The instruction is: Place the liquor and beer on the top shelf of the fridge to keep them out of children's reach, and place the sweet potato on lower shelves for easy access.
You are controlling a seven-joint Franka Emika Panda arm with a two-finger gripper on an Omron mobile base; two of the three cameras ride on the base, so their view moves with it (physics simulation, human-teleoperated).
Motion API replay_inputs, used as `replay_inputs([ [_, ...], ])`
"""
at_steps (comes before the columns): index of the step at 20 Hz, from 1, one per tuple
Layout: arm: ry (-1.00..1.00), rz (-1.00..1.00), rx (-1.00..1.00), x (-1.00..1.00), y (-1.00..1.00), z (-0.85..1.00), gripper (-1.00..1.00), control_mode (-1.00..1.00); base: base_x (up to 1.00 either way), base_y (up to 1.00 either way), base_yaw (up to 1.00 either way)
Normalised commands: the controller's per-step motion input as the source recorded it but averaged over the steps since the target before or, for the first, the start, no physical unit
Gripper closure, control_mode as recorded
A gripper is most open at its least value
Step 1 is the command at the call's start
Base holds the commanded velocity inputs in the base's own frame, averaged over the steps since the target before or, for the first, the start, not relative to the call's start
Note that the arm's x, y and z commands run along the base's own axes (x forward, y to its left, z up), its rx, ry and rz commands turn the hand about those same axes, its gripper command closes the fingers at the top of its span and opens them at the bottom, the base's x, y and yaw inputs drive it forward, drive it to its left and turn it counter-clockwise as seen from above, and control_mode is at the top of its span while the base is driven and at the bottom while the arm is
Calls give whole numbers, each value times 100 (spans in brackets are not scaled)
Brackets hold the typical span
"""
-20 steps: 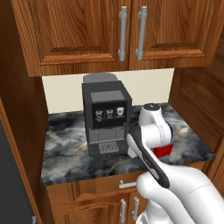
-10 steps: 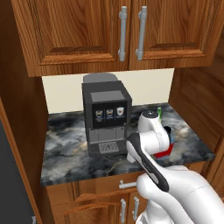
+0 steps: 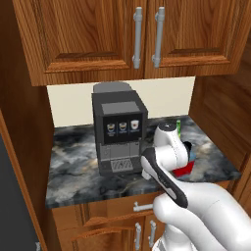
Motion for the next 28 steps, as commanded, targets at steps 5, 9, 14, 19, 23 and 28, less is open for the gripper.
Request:
replay_inputs([
  [5, 0, 0, 1, 15, -15, -13, -100, -100, 0, 0, 0],
  [9, 0, 0, 0, 6, -7, -24, -100, -100, 0, 0, 0],
  [14, 0, 0, 0, 5, 0, -33, -100, -100, 0, 0, 0],
  [19, 0, 0, 0, 7, 0, -30, -100, -100, 0, 0, 0],
  [23, 0, 0, 0, 8, -1, -29, -100, -100, 0, 0, 0],
  [28, 0, 0, 0, 1, -4, -33, -100, -100, 0, 0, 0],
])
